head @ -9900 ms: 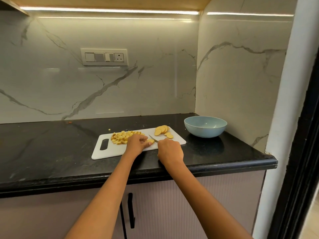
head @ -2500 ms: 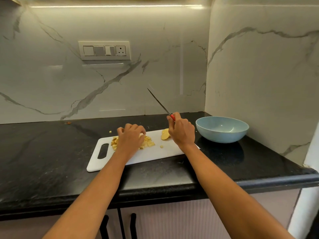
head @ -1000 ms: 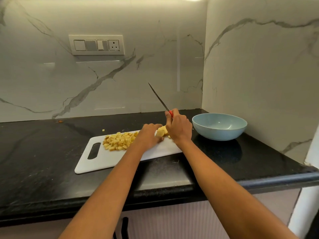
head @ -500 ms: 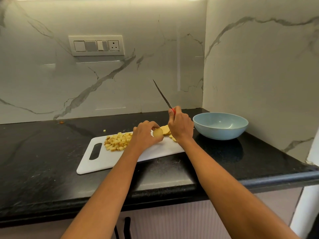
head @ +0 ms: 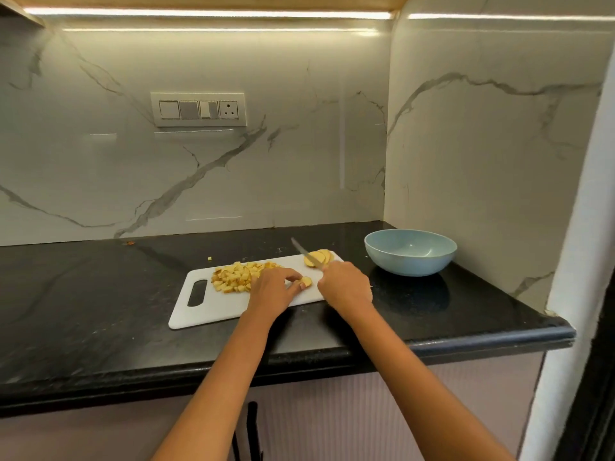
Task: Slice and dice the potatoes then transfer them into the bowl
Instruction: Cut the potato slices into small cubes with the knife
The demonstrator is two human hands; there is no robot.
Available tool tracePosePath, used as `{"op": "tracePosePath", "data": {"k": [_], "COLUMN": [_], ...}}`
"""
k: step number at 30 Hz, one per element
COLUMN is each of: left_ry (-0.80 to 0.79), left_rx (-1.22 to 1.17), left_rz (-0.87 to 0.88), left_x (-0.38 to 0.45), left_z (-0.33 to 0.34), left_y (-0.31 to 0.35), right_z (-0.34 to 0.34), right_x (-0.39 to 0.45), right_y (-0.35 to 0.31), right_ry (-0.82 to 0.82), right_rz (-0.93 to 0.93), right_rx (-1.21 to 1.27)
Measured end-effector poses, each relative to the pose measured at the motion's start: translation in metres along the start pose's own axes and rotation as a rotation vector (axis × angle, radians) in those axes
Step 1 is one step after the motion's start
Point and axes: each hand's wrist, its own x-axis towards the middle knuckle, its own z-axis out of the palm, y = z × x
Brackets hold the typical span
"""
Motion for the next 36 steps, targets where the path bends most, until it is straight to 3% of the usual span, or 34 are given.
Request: {"op": "tracePosePath", "data": {"k": [6,28,36], "left_ry": [0.035,0.011,0.028], "left_rx": [0.004,-0.052,-0.032], "left_rz": [-0.026,-0.084,-0.092], "left_x": [-0.004,-0.003,-0.004], "left_z": [-0.002,-0.002,0.0], "left_y": [0.003,0.002,0.003], "right_z": [-0.001,-0.013,-0.011], "right_x": [-0.039,-0.04,-0.048], "right_y": [-0.004,-0.022,-0.015], "right_ry": [0.017,-0.132,-0.081], "right_rz": [-0.038,-0.099,-0.142], "right_rx": [-0.174,-0.271,-0.336]}}
